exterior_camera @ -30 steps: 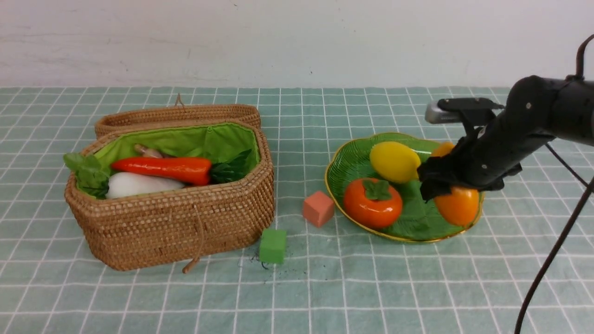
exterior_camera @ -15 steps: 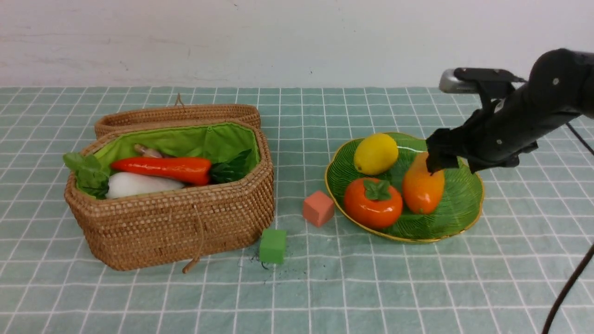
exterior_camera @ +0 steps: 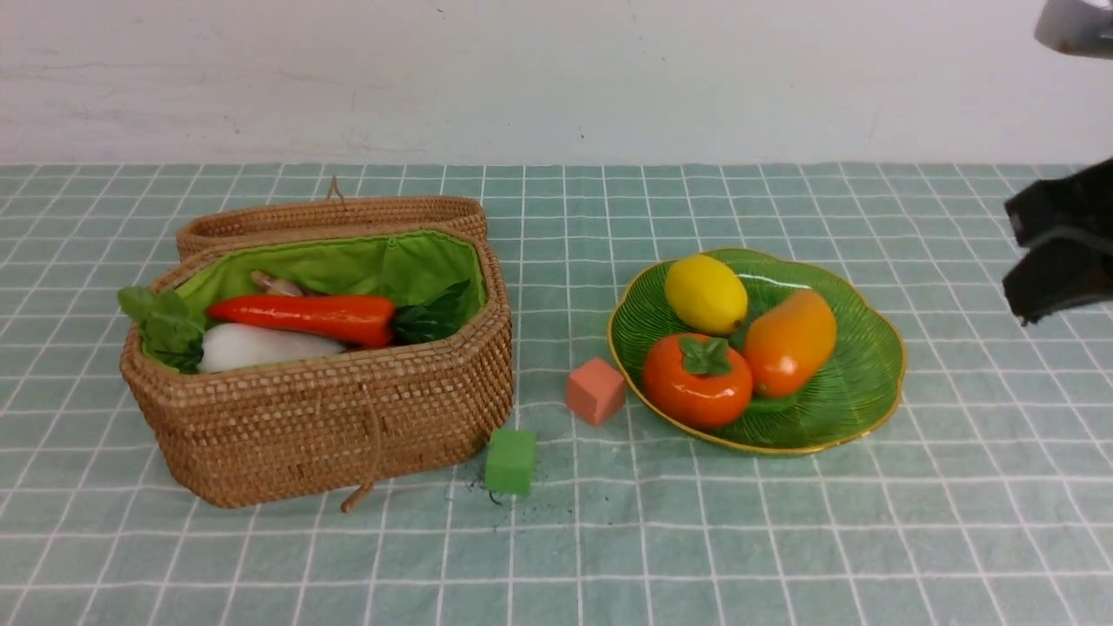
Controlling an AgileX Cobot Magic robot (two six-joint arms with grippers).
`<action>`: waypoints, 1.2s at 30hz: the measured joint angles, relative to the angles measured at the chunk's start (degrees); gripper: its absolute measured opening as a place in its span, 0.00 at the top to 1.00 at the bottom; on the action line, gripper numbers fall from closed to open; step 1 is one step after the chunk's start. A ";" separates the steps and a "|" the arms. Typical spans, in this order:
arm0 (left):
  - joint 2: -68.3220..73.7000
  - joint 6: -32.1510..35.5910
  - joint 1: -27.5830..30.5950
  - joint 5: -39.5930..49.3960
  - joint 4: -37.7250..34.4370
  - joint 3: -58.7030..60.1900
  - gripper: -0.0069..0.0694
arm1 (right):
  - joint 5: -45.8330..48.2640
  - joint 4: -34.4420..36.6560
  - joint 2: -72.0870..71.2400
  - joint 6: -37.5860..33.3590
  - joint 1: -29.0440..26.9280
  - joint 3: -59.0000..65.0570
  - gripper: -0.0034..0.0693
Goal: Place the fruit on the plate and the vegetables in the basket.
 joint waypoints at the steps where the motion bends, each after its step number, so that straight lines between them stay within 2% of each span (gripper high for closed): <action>1: 0.00 0.00 0.00 0.00 0.00 0.00 0.60 | 0.02 0.43 -2.30 0.00 0.00 2.58 0.98; 9: 0.00 0.00 0.00 0.00 0.00 0.00 0.60 | 3.97 0.91 -13.43 0.23 0.00 15.61 0.98; 21: 0.00 0.00 0.00 0.00 0.00 0.00 0.60 | 4.22 0.94 -19.33 0.23 0.00 17.03 0.97; 24: 0.00 0.00 0.00 0.00 0.00 0.00 0.60 | 4.30 -0.14 -23.13 0.17 -0.45 17.19 0.96; 26: 0.00 0.00 0.00 0.00 0.00 0.00 0.60 | 3.54 -3.45 -27.87 -0.95 -1.75 17.19 0.96; 28: 0.00 0.00 0.00 0.00 0.00 0.00 0.60 | 1.57 -5.72 -30.86 -1.15 -2.43 17.59 0.96; 33: 0.00 0.00 0.00 0.00 0.00 0.00 0.60 | -14.29 -13.21 -44.49 0.30 -6.13 27.12 0.96; 34: 0.00 0.00 0.00 0.00 0.00 0.00 0.60 | -21.54 -15.41 -49.99 0.43 -7.36 33.46 0.96; 35: 0.00 0.00 0.00 0.00 0.00 0.00 0.60 | -23.16 -16.02 -50.54 0.48 -7.48 34.99 0.96; 36: 0.00 0.00 0.00 0.00 0.00 0.00 0.60 | -29.54 -18.01 -55.34 0.86 -8.44 41.51 0.96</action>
